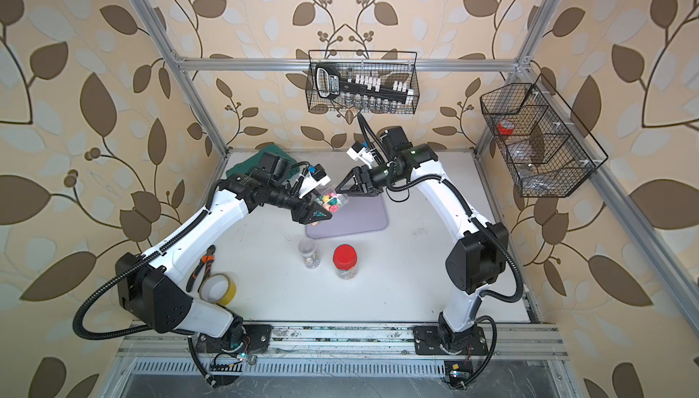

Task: Pour the candies out of the jar
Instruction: Unscrew the lid from the jar.

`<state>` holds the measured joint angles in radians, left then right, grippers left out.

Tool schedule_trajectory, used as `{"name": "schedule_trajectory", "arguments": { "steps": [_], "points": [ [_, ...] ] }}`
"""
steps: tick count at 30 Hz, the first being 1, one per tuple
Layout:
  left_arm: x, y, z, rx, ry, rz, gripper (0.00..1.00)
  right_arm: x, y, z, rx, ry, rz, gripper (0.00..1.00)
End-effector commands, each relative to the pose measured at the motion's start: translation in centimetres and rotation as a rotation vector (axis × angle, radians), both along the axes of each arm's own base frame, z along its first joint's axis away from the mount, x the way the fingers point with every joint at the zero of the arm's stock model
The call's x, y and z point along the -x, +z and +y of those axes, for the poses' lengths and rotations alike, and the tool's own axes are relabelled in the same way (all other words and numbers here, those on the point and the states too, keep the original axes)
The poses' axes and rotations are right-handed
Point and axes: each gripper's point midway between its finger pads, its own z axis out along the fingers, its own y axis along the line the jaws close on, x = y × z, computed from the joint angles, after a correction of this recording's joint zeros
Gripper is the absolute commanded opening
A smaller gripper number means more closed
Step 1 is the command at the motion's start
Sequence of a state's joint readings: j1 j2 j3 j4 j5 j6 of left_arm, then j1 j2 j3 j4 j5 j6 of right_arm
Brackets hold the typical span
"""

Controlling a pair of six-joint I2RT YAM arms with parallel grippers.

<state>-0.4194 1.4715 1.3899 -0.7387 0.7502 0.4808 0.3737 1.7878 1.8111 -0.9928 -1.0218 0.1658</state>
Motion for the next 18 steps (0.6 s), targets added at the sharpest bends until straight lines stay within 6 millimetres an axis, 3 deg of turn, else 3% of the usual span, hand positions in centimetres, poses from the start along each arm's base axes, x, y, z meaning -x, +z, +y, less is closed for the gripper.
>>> {"name": "schedule_trajectory", "arguments": {
  "steps": [1, 7, 18],
  "points": [
    [0.66, 3.69, -0.20, 0.065, -0.036, -0.107, 0.61, 0.40, -0.96, 0.53, -0.007, 0.035, 0.030, 0.76],
    [0.71, 3.76, -0.20, 0.070, -0.036, -0.105, 0.61, 0.40, -1.20, 0.75, -0.005, 0.042, 0.032, 0.74],
    [0.73, 3.76, -0.36, 0.079, -0.040, -0.099, 0.61, 0.56, -0.88, 0.96, -0.025, 0.058, 0.024, 0.60]
  ]
}}
